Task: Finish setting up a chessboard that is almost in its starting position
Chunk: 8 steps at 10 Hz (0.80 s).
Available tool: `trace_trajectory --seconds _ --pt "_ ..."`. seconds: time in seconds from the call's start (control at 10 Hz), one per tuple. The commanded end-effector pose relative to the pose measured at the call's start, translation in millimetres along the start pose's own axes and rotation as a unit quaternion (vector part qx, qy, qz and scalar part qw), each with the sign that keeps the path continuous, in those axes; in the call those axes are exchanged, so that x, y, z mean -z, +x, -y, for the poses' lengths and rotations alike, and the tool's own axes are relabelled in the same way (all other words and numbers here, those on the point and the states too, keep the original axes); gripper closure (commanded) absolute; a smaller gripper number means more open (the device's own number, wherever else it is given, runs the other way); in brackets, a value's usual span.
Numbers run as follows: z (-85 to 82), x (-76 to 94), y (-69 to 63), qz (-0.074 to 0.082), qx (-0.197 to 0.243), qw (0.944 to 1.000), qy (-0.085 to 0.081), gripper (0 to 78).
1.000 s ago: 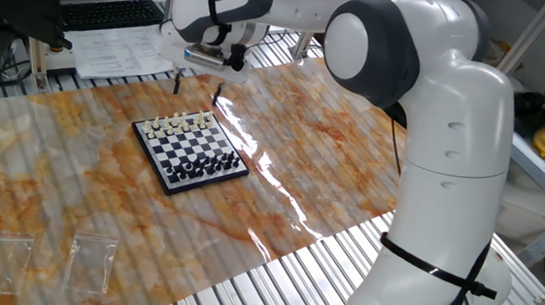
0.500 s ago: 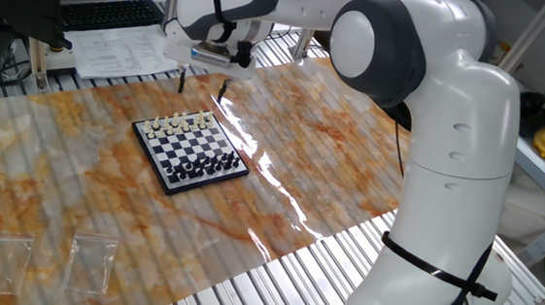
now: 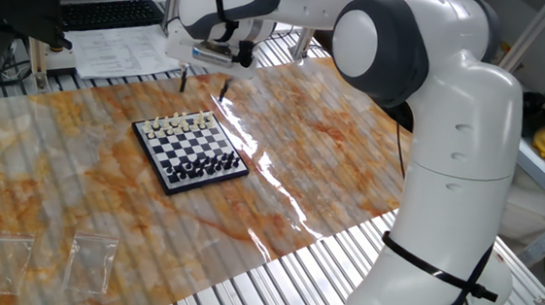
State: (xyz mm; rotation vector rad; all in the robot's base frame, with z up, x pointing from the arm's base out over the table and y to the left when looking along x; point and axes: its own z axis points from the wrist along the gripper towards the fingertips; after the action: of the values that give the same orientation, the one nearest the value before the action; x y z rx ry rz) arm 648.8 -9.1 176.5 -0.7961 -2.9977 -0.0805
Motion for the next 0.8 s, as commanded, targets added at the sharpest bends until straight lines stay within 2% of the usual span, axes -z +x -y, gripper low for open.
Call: trace_trajectory --seconds 0.1,0.3,0.8 --pt "6.4 6.6 -1.4 -0.001 0.029 0.9996 -0.005 0.1" --pt "6.8 6.9 -1.7 -0.002 0.047 0.9989 -0.006 0.1" --pt "6.3 8.5 -3.4 -0.003 0.042 0.9991 -0.005 0.1"
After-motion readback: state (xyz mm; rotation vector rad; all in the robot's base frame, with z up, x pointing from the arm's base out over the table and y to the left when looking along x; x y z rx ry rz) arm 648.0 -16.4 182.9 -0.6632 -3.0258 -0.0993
